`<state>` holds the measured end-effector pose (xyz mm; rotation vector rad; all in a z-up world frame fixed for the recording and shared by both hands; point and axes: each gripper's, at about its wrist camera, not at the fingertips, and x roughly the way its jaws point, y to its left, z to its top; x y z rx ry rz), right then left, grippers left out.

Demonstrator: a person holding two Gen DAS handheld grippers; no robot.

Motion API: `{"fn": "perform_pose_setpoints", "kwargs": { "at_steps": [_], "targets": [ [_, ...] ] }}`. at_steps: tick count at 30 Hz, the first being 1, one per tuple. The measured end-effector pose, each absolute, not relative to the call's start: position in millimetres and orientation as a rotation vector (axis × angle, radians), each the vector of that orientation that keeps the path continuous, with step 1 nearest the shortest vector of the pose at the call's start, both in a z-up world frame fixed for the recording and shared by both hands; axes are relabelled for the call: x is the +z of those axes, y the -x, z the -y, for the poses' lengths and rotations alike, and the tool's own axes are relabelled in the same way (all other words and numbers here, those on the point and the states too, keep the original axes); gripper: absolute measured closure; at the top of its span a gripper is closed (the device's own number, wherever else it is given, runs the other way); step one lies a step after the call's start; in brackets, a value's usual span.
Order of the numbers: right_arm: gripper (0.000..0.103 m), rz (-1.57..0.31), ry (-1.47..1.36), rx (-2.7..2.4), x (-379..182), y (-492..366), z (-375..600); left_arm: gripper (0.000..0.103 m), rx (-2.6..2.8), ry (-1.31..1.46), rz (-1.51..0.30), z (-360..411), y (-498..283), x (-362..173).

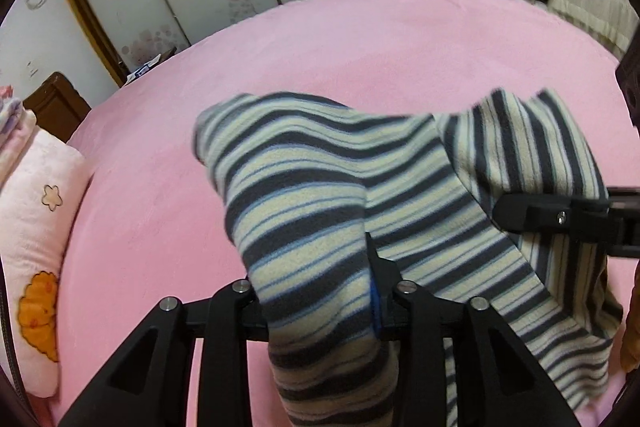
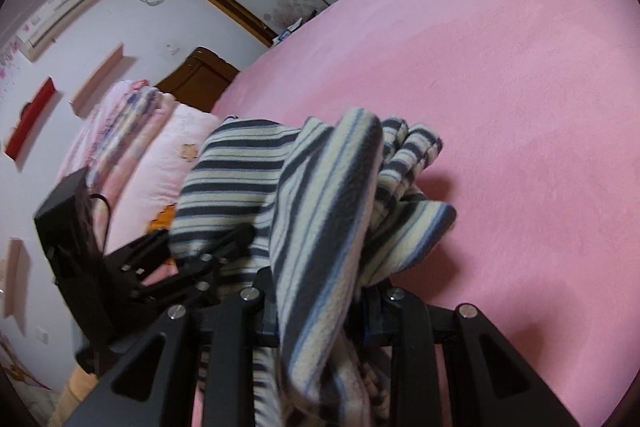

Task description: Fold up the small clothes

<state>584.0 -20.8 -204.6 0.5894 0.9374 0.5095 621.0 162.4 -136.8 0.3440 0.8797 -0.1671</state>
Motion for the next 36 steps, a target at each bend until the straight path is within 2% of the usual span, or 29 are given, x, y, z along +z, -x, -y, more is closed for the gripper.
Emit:
{"fn": "perform_pose_setpoints", "kwargs": {
  "at_steps": [4, 6, 7, 8, 15, 22, 25, 27, 29, 32, 36],
  "targets": [
    [0.069, -0.953, -0.414, 0.466, -218.3, -606.6, 15.8, 0.048, -0.067, -0.294, -0.857, -164.4, -641.0, -171.2],
    [0.061, -0.995, -0.360, 0.459, -223.8, -613.6, 17.6, 0.030, 0.004, -0.299, -0.846, -164.7, -645.2, -188.0],
    [0.060, -1.000, -0.369, 0.468, -223.5, -614.4, 22.0, 0.016, 0.034, -0.298, -0.815, -171.5, -643.7, -189.0],
    [0.059, -0.997, -0.381, 0.476, -220.5, -614.3, 25.1, 0.008, 0.056, -0.290, -0.784, -175.4, -642.1, -189.1],
    [0.058, -0.852, -0.324, 0.378, -189.5, -590.7, 63.7, 0.007, 0.205, -0.201, -0.647, -209.3, -619.9, -156.7],
    [0.058, -0.786, -0.225, 0.488, -156.3, -547.6, 33.7, 0.007, 0.099, -0.169, -0.654, -193.8, -586.1, -139.0],
    [0.068, -0.806, -0.125, 0.509, -160.8, -537.2, -1.8, 0.007, 0.051, -0.123, -0.696, -180.2, -571.1, -150.7],
    [0.079, -0.829, -0.102, 0.519, -169.1, -538.3, -16.6, 0.007, 0.011, -0.109, -0.737, -168.7, -567.9, -165.8],
    [0.084, -0.869, -0.079, 0.494, -185.9, -545.1, -23.3, 0.007, -0.007, -0.119, -0.772, -159.6, -564.4, -183.0],
    [0.102, -0.937, -0.043, 0.414, -212.7, -554.6, -18.1, 0.007, 0.007, -0.108, -0.841, -160.2, -569.5, -209.2],
    [0.103, -0.939, -0.110, 0.388, -222.4, -548.0, 7.2, 0.005, 0.015, -0.002, -0.859, -175.4, -567.7, -221.4]
  ]
}}
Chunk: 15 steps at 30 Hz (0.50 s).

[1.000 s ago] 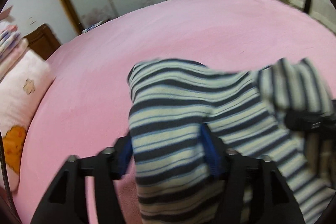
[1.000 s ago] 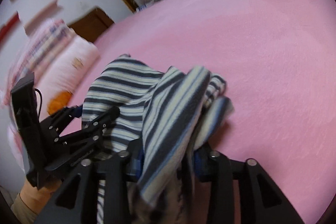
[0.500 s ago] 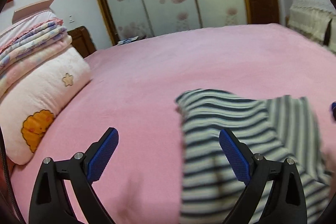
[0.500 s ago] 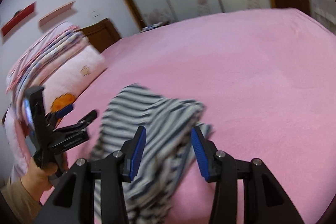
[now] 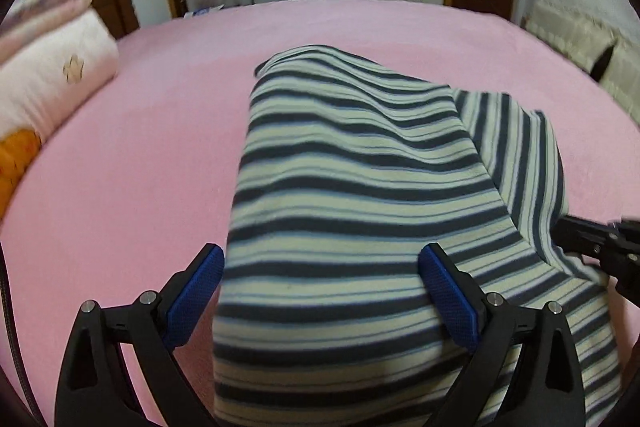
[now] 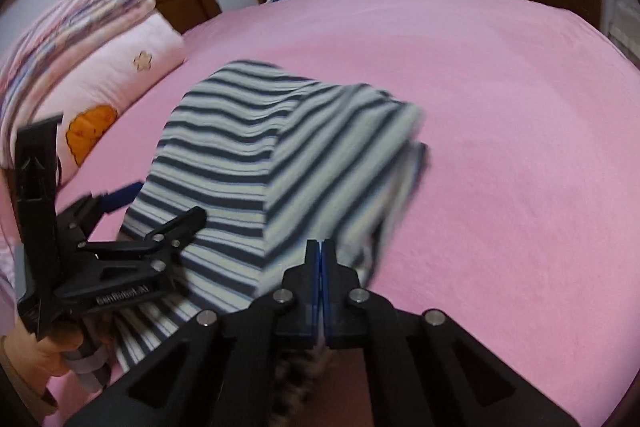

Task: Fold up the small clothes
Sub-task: 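Lower the folded shirt onto the bed and open both grippers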

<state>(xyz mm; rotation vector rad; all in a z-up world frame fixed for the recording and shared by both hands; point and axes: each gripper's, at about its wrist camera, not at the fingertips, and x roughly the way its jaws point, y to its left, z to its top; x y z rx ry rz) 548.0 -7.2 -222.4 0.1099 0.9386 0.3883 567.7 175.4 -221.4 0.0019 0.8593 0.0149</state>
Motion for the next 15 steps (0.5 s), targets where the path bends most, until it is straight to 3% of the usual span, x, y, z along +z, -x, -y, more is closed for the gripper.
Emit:
{"fn": "perform_pose_setpoints", "kwargs": {
  "at_steps": [10, 15],
  "targets": [
    [0.102, -0.939, -0.195, 0.371, -190.9, -481.4, 53.3, 0.005, 0.028, 0.070, -0.889, -163.6, -521.7, -186.6],
    [0.099, -0.949, -0.215, 0.361, -159.0, -427.9, 64.9, 0.005, -0.038, 0.119, -0.883, -131.4, -455.3, -148.2]
  ]
}}
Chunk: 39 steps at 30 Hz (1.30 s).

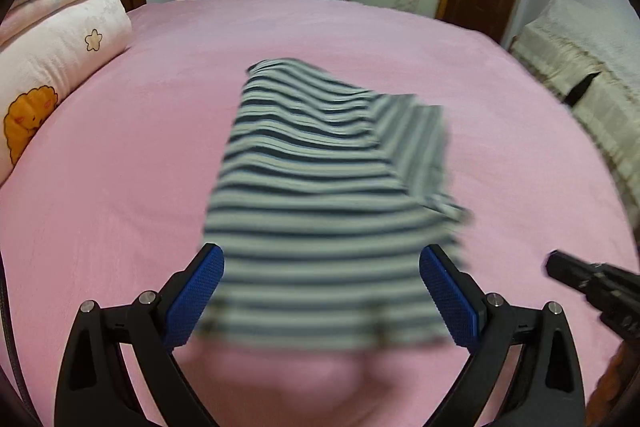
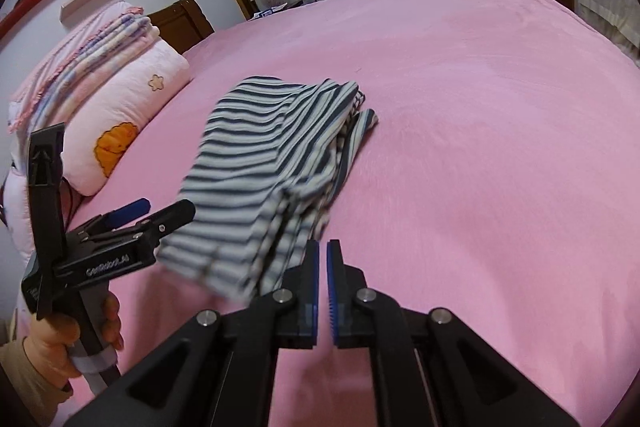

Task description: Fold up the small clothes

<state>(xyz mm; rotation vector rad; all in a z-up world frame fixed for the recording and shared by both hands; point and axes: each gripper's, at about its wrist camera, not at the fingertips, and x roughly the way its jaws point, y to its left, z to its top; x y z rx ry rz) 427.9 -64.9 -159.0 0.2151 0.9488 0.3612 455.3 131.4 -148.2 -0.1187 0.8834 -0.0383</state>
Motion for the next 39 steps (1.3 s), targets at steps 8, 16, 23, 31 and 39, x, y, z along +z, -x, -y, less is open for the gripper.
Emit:
{"fn": "perform_pose_setpoints", "kwargs": {
  "at_steps": [8, 16, 23, 31, 39],
  "targets": [
    [0.098, -0.935, -0.249, 0.319, -89.2, -323.8, 102.9, 0.001, -0.094, 0.162, -0.844, -76.2, -345.8, -66.6],
    [0.070, -0.848, -0.262, 0.197, -30.7, -220.6, 152.2, 0.001, -0.171, 0.119, -0.802, -20.5, -247.6, -10.9],
    [0.064, -0.767, -0.206, 0.069, 0.2, -146.3, 174.8, 0.001, -0.135, 0.053, -0.740, 15.5, -174.0, 13.6],
    [0.059, -0.764, -0.184, 0.016, 5.3, -111.7, 187.0, 0.001, -0.094, 0.103, -0.757, 15.2, -145.2, 16.2],
    [0.059, -0.735, -0.158, 0.034, 13.8, -107.4, 181.3, 0.001, -0.052, 0.081, -0.740, 6.3, -136.0, 21.9]
  ]
}}
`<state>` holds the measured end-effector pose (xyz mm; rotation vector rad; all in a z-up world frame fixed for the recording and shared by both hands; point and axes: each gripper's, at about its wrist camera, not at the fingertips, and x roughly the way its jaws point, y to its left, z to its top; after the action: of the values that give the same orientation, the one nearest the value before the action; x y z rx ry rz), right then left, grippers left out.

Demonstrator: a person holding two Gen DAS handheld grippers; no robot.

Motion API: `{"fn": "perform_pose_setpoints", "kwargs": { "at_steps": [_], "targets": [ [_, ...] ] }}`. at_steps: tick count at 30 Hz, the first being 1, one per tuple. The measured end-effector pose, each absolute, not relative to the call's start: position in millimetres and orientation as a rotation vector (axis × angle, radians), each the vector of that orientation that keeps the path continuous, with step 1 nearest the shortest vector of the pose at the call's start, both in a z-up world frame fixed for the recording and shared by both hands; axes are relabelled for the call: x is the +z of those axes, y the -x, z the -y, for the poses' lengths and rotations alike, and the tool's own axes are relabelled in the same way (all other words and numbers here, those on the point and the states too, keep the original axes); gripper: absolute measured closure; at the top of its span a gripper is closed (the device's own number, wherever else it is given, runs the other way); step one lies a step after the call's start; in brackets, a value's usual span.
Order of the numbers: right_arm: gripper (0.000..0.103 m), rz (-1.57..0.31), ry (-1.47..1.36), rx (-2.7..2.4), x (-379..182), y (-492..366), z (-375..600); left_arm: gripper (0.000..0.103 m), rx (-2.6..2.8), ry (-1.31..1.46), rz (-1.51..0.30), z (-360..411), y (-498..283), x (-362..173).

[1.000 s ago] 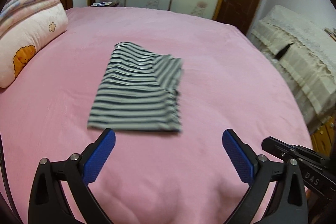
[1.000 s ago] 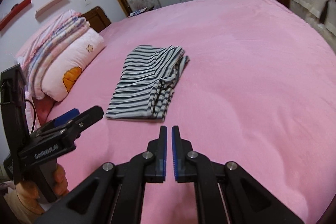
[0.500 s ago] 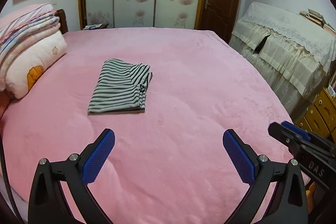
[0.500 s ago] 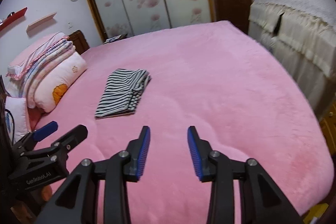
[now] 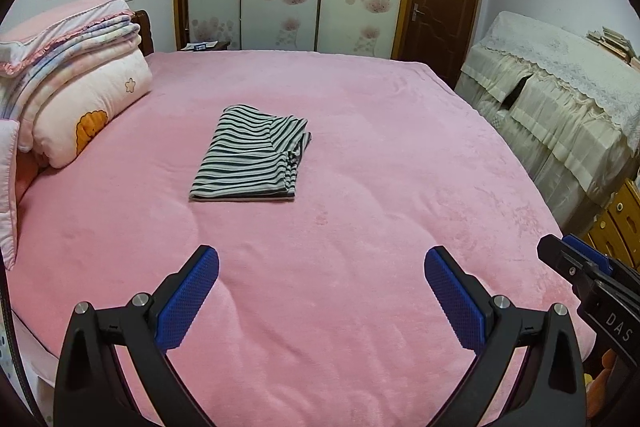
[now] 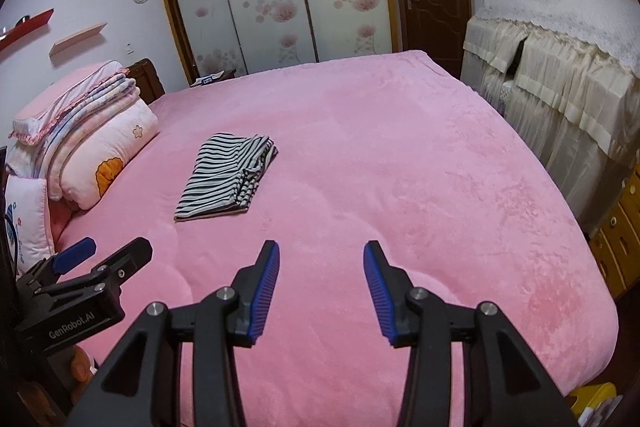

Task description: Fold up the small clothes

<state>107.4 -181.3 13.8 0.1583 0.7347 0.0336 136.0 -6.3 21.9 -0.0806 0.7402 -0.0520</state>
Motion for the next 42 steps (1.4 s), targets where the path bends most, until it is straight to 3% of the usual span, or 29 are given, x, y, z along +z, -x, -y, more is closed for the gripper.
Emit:
{"fn": "perform_pose_setpoints", "kwargs": {
  "at_steps": [17, 42],
  "targets": [
    [0.058, -0.695, -0.117, 0.066, 27.3, -99.4, 165.0, 0.001, -0.086, 0.024, -0.690, 24.5, -117.9, 48.1],
    [0.058, -0.690, -0.150, 0.067, 25.7, -88.5, 173.3, 0.001, -0.091, 0.066, -0.729, 26.8, -111.2, 38.0]
  ]
}}
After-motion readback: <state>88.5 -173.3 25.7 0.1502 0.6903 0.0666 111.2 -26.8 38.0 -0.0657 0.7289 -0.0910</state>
